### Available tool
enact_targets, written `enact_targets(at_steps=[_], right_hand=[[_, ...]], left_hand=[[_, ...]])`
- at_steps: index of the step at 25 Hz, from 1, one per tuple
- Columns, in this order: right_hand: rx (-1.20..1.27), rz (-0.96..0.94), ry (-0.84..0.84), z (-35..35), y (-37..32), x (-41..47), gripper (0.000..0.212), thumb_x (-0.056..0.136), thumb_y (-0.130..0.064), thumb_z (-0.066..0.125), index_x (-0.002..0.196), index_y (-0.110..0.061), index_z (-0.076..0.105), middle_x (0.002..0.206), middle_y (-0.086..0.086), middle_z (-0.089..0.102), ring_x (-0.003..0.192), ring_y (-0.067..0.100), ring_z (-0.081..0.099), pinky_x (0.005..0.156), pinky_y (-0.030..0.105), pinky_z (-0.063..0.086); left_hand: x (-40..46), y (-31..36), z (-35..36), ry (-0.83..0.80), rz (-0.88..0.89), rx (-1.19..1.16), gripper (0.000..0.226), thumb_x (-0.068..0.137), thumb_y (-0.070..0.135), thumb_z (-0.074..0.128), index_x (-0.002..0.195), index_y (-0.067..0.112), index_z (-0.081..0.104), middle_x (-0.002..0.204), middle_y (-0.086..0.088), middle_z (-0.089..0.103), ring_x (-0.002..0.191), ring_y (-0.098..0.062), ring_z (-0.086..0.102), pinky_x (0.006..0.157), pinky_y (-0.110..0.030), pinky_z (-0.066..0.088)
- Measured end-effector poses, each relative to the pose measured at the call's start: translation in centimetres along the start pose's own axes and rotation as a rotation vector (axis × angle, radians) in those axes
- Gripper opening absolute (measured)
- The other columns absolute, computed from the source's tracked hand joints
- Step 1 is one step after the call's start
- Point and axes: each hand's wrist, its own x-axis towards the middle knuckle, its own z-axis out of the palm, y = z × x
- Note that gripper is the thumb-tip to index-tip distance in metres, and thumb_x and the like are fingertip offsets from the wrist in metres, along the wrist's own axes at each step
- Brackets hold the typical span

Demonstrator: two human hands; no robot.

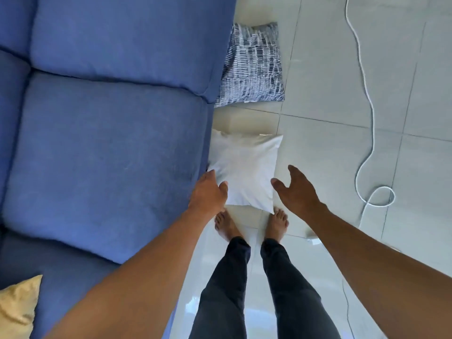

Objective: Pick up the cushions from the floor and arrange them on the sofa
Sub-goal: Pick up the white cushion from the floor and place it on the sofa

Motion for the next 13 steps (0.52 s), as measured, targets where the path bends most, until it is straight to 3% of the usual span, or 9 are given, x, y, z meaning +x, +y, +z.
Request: enact_targets(at_steps=[3, 5, 9, 13], right_hand=[[0.013, 0.039, 0.0, 3.6, 2.6, 8.9, 0.068, 0.102, -0.044, 0.059, 0.154, -0.004, 0.041, 0.159, 0.017, 0.047, 0.146, 0.034, 0.044, 0.111, 0.036, 0.035], [0.031, 0.075, -0.013, 6.0, 4.5, 14.6, 0.07, 0.1, -0.05, 0.059, 0.152, -0.006, 0.042, 0.156, 0.017, 0.051, 0.143, 0.036, 0.048, 0.104, 0.036, 0.038], [0.102, 0.199, -0.032, 12.1, 8.4, 24.8, 0.088, 0.093, -0.064, 0.06, 0.158, -0.01, 0.036, 0.162, 0.012, 0.044, 0.148, 0.033, 0.042, 0.119, 0.048, 0.035], [0.401, 0.336, 0.011, 16.1, 10.6, 30.4, 0.093, 0.072, -0.065, 0.081, 0.141, -0.009, 0.055, 0.133, 0.004, 0.063, 0.113, 0.026, 0.063, 0.088, 0.028, 0.051]], left_hand=[[8.3, -1.2, 4.6, 0.002, -0.081, -0.025, 0.051, 0.104, 0.033, 0.05, 0.147, 0.005, 0.051, 0.15, -0.022, 0.056, 0.138, -0.04, 0.052, 0.11, -0.044, 0.043], [13.8, -2.3, 7.5, 0.019, -0.148, -0.051, 0.051, 0.104, 0.035, 0.051, 0.144, 0.002, 0.052, 0.148, -0.026, 0.058, 0.136, -0.043, 0.054, 0.107, -0.044, 0.044], [24.5, -6.0, 13.3, 0.052, -0.277, -0.145, 0.059, 0.102, 0.034, 0.055, 0.147, -0.002, 0.052, 0.154, -0.026, 0.054, 0.141, -0.041, 0.052, 0.113, -0.043, 0.044], [29.9, -9.2, 16.8, 0.127, -0.382, -0.462, 0.062, 0.092, 0.038, 0.068, 0.145, 0.006, 0.058, 0.145, -0.013, 0.065, 0.131, -0.03, 0.063, 0.109, -0.041, 0.051]])
